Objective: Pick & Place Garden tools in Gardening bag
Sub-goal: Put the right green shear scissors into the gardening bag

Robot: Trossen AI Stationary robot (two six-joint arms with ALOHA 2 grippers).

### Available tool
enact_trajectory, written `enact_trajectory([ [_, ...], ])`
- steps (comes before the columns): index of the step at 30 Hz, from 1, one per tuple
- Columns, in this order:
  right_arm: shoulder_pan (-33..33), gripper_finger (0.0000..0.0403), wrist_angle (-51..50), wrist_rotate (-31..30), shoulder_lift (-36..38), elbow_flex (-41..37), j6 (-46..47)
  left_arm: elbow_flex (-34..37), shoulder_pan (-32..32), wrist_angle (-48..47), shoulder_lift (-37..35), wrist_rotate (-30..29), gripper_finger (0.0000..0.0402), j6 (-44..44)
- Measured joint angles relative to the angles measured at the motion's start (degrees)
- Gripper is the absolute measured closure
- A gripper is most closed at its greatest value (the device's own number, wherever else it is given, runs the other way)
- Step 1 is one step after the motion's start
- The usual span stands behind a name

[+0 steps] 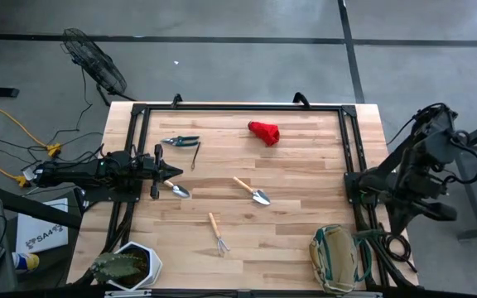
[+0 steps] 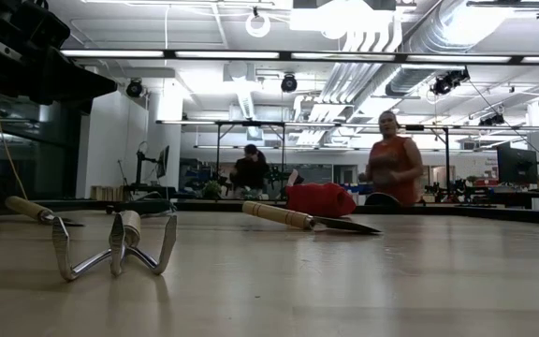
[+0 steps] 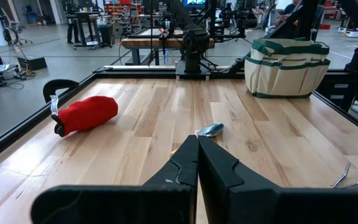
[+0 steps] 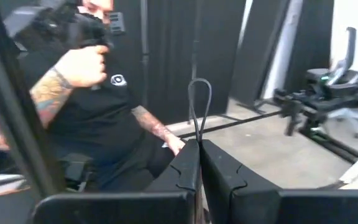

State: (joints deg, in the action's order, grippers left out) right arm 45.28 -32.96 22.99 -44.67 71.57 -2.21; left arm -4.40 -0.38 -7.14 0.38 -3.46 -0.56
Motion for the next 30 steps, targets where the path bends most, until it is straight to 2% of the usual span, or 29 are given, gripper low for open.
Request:
enact_trajectory([
  [7,1.32,0.0399,0.16,9.22,-2.08,0.00,0.76,0.00,0.01,0.00,-0.01,0.00,0.0400,-0.02],
  [12,5.90,0.0400,0.26,10.62,-2.64,0.00,0.45,0.00,0.00,0.00,0.00,0.00,0.0400,-0.02],
  [17,10.41,0.0399,0.85,9.92,-2.74,0.00,0.50,0.01,0.01,0.00,-0.01,0.00,0.0400,-0.02],
  [30,22.04,0.0399,3.13,-1.04,-6.71,0.00,3.07,0.01,0.00,0.00,0.00,0.00,0.0400,-0.02],
])
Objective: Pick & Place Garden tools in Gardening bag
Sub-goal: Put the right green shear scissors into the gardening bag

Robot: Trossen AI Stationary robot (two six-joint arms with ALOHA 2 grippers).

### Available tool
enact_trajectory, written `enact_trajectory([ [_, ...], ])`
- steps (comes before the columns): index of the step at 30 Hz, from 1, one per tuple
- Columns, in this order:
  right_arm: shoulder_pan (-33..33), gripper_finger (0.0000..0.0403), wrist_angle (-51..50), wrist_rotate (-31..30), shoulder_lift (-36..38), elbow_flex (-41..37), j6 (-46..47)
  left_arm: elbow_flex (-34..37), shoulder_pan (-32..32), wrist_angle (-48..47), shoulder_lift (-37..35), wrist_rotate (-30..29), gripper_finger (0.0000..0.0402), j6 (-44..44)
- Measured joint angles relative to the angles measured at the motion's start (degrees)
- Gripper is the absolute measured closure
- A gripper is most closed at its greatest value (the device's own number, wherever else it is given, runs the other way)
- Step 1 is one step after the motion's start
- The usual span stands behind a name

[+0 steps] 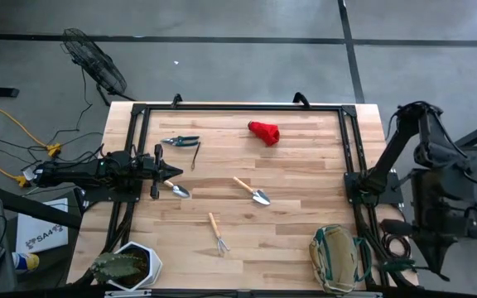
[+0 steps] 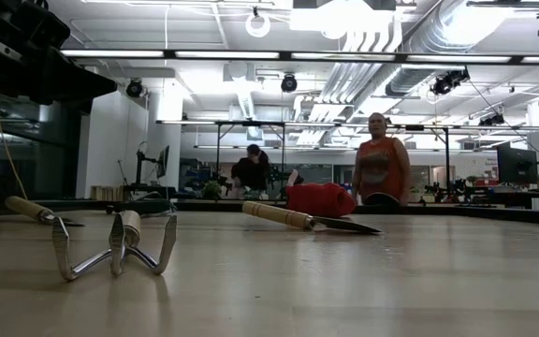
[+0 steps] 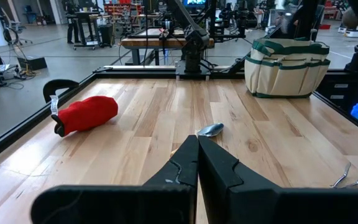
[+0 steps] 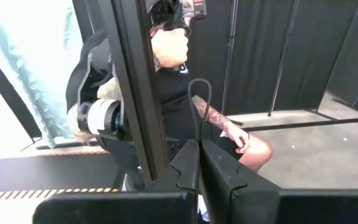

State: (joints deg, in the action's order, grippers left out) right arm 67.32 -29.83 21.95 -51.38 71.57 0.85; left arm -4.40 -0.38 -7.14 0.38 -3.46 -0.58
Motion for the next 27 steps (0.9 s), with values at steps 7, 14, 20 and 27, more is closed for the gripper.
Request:
enact_trajectory([
  [7,3.84,0.0399,3.02,-4.68,-1.93,0.00,1.29,0.01,0.02,0.00,-0.02,0.00,0.0400,0.00],
  [14,5.44,0.0399,5.72,-7.29,-4.12,0.00,2.15,-0.01,0.00,0.00,0.00,0.00,0.0400,0.00],
  [20,5.50,0.0399,6.51,-8.61,-7.14,0.00,2.10,-0.01,0.02,0.00,-0.02,0.00,0.0400,0.02],
  [27,5.50,0.0399,8.03,-8.60,-10.03,0.00,1.98,0.00,0.02,0.00,0.00,0.00,0.0400,0.01],
])
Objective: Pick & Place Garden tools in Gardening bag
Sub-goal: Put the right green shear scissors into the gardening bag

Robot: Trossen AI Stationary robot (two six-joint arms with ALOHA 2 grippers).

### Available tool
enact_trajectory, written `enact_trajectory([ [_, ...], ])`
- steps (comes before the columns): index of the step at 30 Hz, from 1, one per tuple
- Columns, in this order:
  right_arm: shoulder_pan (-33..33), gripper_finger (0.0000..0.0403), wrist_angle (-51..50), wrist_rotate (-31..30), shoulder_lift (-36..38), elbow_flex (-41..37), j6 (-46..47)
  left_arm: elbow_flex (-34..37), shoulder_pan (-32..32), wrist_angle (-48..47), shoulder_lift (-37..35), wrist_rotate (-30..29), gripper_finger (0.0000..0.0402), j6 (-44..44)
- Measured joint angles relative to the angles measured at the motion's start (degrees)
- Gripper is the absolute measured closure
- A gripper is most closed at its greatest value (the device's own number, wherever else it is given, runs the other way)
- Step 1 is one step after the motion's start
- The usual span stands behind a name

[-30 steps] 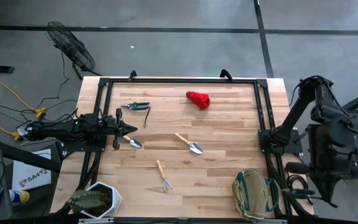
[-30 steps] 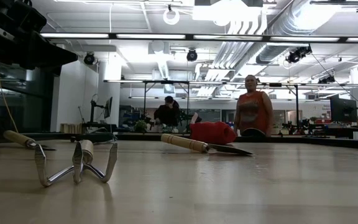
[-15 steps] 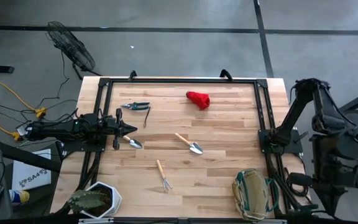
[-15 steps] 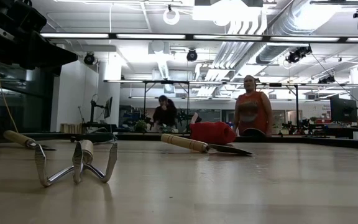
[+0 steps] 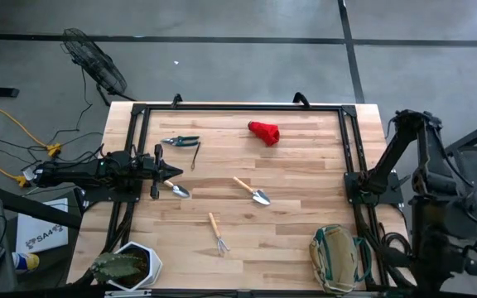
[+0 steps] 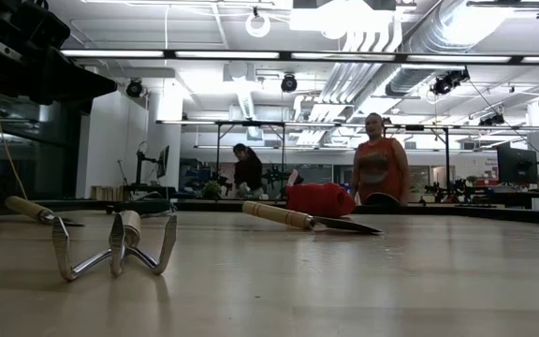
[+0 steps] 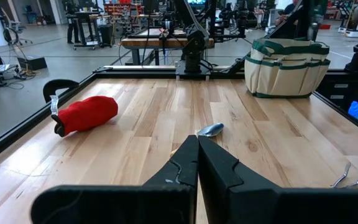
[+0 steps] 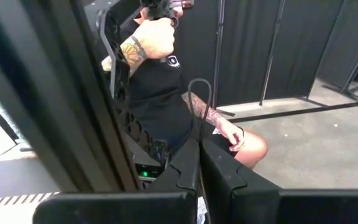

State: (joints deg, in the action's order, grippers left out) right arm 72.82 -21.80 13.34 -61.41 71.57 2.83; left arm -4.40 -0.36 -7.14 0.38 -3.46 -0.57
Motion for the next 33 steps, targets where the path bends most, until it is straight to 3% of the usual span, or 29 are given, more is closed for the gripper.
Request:
enact_trajectory([
  [33,-2.52,0.0399,7.22,0.29,-5.69,0.00,-5.69,-0.01,0.00,0.00,-0.02,0.00,0.0400,-0.01],
])
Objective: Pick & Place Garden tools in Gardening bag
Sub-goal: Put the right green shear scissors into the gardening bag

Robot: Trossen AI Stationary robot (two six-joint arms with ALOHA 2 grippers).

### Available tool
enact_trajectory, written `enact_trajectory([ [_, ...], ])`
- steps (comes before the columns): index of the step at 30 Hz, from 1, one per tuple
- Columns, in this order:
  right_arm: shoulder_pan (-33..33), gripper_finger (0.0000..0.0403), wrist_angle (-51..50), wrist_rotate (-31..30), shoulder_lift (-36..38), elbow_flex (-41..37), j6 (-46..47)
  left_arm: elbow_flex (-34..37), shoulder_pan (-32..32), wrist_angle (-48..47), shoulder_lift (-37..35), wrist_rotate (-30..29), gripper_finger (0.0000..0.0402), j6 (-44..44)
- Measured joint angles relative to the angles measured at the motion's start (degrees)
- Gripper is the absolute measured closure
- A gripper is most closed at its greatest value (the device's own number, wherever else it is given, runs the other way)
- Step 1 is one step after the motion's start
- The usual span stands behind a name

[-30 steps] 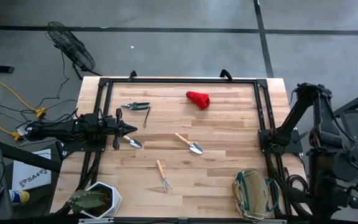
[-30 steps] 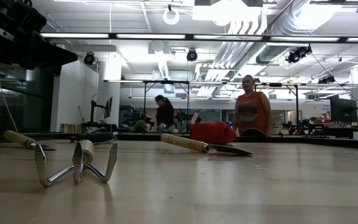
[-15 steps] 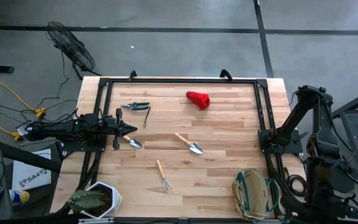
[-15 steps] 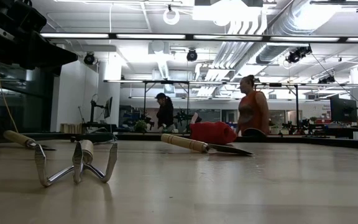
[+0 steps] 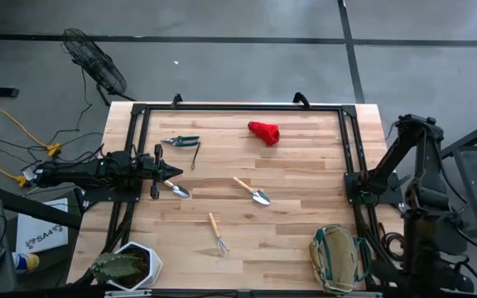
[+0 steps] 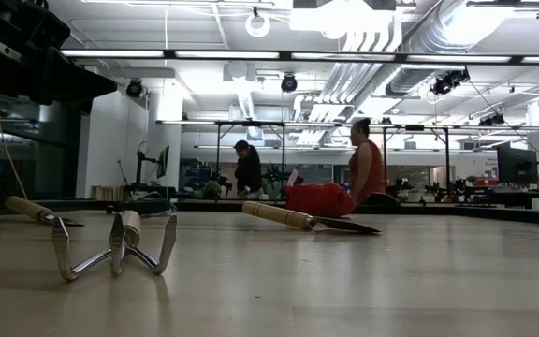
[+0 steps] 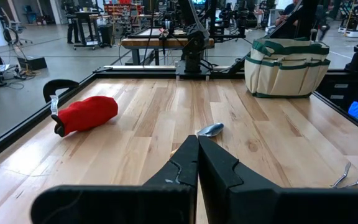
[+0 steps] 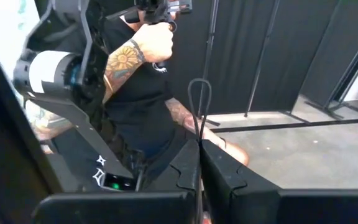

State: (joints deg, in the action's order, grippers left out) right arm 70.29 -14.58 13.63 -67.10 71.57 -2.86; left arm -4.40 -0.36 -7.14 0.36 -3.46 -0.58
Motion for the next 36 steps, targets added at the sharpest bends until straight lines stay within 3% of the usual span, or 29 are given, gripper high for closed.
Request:
enact_trajectory([
  [36,-2.50,0.0399,5.11,4.98,-3.25,0.07,-3.49,0.00,0.00,0.00,0.02,0.00,0.0400,0.00],
])
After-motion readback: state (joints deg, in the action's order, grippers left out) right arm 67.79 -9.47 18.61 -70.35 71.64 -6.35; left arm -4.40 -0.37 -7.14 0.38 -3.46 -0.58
